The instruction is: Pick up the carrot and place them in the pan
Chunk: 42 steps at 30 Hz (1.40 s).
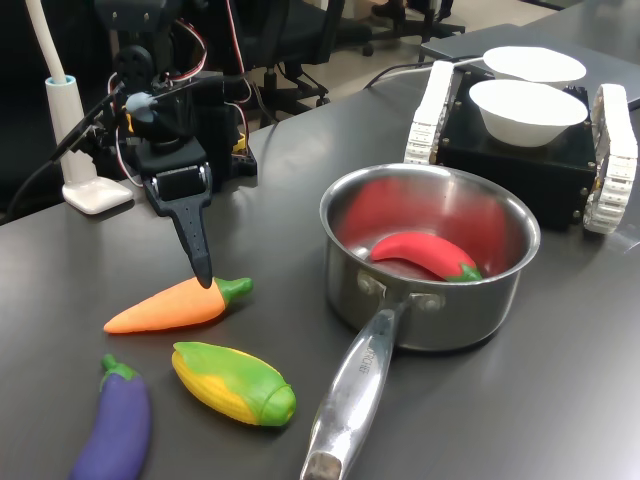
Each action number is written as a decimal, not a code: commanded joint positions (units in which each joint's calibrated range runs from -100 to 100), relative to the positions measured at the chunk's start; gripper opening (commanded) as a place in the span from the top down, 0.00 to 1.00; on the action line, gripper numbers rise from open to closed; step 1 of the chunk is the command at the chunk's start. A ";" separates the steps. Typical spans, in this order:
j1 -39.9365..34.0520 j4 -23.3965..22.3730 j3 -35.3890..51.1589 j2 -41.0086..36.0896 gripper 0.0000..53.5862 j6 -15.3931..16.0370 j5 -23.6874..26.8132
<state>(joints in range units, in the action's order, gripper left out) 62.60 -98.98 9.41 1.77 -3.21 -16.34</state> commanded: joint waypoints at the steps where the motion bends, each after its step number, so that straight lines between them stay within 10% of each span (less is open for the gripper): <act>1: 0.13 0.17 1.36 0.05 0.25 -0.48 0.24; 42: 2.08 7.94 0.90 9.75 0.39 -4.52 2.64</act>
<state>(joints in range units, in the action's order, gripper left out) 63.37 -93.03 6.61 11.78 -6.80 -14.43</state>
